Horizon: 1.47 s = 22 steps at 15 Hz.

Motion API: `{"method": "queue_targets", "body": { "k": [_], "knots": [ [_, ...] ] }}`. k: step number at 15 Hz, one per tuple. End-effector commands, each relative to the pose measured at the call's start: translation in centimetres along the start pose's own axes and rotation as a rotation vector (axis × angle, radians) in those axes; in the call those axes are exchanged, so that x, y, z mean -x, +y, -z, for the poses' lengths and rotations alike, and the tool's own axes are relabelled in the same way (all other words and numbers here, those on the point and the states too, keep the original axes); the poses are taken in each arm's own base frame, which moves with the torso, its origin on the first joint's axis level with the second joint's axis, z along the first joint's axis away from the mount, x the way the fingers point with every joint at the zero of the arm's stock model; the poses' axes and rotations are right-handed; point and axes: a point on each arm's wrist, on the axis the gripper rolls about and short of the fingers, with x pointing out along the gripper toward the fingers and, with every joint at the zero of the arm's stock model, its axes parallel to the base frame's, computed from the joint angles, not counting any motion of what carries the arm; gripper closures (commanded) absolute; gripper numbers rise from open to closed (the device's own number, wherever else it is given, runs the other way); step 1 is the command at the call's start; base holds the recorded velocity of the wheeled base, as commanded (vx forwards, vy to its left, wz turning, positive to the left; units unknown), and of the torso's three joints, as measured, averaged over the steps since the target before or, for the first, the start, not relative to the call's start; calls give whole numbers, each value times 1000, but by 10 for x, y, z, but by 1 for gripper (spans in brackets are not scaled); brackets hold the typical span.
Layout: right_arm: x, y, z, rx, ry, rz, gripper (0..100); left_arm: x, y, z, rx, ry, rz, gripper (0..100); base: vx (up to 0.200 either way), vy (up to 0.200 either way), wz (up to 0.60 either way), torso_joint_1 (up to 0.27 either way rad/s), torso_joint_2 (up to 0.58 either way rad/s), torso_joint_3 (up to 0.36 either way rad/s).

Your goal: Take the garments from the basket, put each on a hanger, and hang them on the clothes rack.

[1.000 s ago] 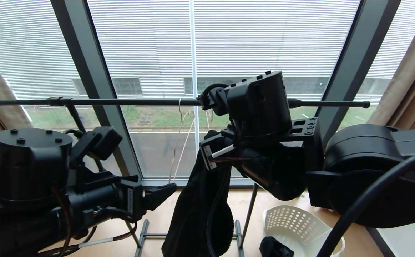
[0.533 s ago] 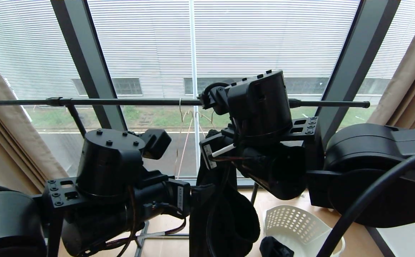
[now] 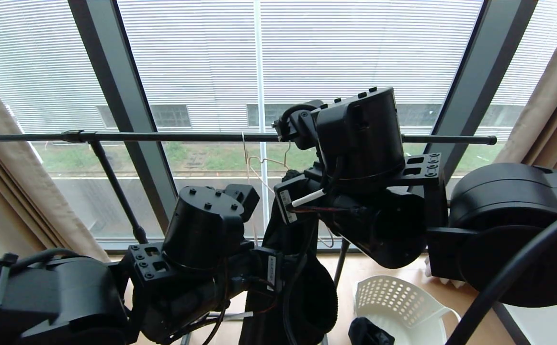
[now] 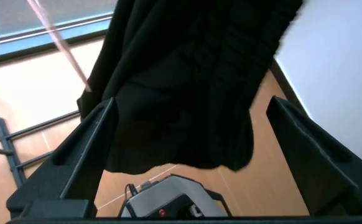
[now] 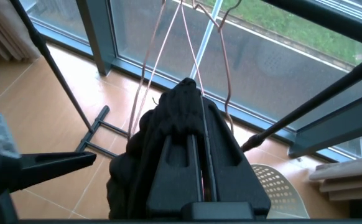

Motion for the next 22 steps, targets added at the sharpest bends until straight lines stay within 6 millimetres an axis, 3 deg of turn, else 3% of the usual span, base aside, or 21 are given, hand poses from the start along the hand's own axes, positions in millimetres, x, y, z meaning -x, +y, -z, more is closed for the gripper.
{"method": "queue_targets", "body": {
  "k": [1,7,16,21,22],
  "knots": [
    [7,-4,-4,-10,-14,-2,100,-19,7,5,3,30,-58,0,0,0,0,0,0,0],
    [22,-23,-17,-49,-54,14,100,-32,38,27,24,125,-161,0,0,0,0,0,0,0],
    [29,-59,-26,-99,-81,85,100,-31,41,45,8,183,-172,0,0,0,0,0,0,0],
    [22,-78,-23,-111,-65,143,100,-11,28,48,-22,157,-139,0,0,0,0,0,0,0],
    [21,-81,-22,-114,-62,155,100,-7,27,46,-22,147,-140,100,0,0,0,0,0,0]
  ]
}}
